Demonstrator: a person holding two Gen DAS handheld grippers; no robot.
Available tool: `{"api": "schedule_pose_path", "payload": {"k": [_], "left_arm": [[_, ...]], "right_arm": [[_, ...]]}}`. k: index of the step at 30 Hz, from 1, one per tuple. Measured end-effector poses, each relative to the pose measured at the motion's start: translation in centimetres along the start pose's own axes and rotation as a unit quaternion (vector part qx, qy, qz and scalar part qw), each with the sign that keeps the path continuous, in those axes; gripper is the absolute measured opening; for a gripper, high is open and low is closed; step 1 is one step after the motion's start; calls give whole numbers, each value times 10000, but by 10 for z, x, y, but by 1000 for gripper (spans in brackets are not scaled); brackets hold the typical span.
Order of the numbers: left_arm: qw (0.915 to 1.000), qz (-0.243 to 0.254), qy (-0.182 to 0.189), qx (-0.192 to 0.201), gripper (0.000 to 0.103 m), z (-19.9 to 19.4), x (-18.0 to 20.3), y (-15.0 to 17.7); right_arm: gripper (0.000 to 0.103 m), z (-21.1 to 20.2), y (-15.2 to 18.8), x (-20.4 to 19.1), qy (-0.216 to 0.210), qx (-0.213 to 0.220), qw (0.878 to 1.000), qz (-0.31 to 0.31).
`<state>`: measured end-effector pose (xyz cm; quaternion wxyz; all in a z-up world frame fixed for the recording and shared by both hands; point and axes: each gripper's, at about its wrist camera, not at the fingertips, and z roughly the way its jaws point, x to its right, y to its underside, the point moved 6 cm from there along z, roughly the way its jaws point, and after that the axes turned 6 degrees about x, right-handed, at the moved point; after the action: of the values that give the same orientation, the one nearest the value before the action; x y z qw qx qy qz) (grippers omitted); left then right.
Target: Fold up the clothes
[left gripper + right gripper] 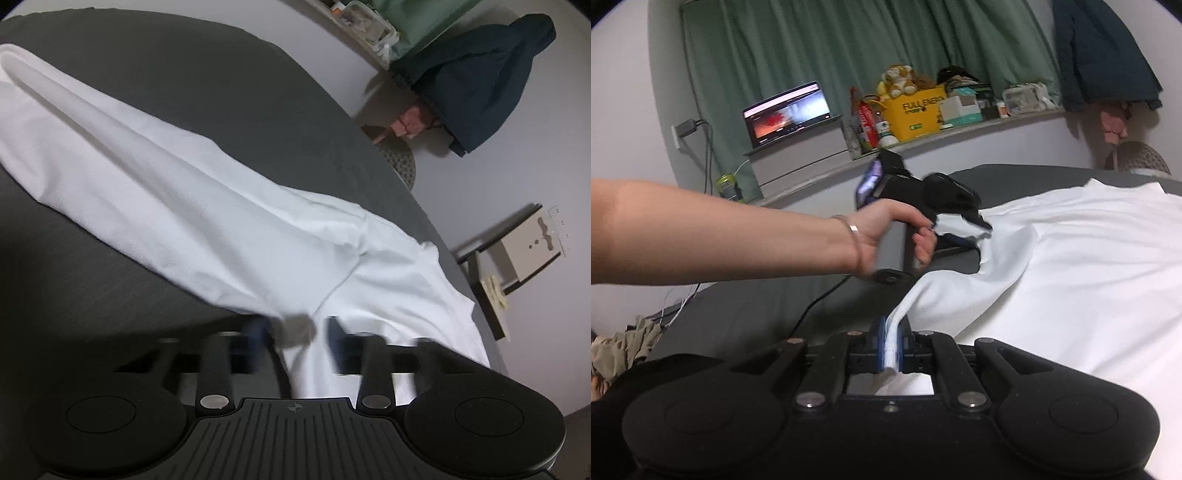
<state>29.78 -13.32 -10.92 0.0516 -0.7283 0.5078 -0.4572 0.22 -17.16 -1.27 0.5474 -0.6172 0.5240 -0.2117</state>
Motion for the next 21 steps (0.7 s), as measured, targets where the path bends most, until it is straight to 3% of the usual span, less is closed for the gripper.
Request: {"api": "schedule_pose_path", "payload": {"k": [2,7,9,10,13,15,19,20,21], "left_arm": [[9999,116,9,93,8,3,-1,-2],[9945,837,-209,588,5,-2,1,-34],[9891,1273,-334,666,5,-5,7,-53],[9852,1509,-425,686,0,-5,11,-62],[9705,2170,-805,678,0,-5,15,-87],[9702,2195,-876,532,0,-6,10,-96],[9773,2031,-417,437,0,-24,0,-95],[9781,2030,-273,361,0,-30,-3,-92],[9787,2028,-126,278,0,-36,-6,-88]], "right_arm": [[7,11,4,-8,-28,-146,9998,-109],[7,50,16,-35,-97,-656,9969,-419],[7,66,21,-45,-124,-860,9947,-543],[7,73,23,-50,-138,-961,9934,-604],[6,96,31,-65,-179,-1265,9887,-789],[6,112,37,-76,-188,-1480,9845,-918],[7,138,57,-82,-19,-1788,9811,-740],[9,139,56,-83,3,-1772,9817,-691],[20,139,56,-85,-11,-1773,9817,-687]]}}
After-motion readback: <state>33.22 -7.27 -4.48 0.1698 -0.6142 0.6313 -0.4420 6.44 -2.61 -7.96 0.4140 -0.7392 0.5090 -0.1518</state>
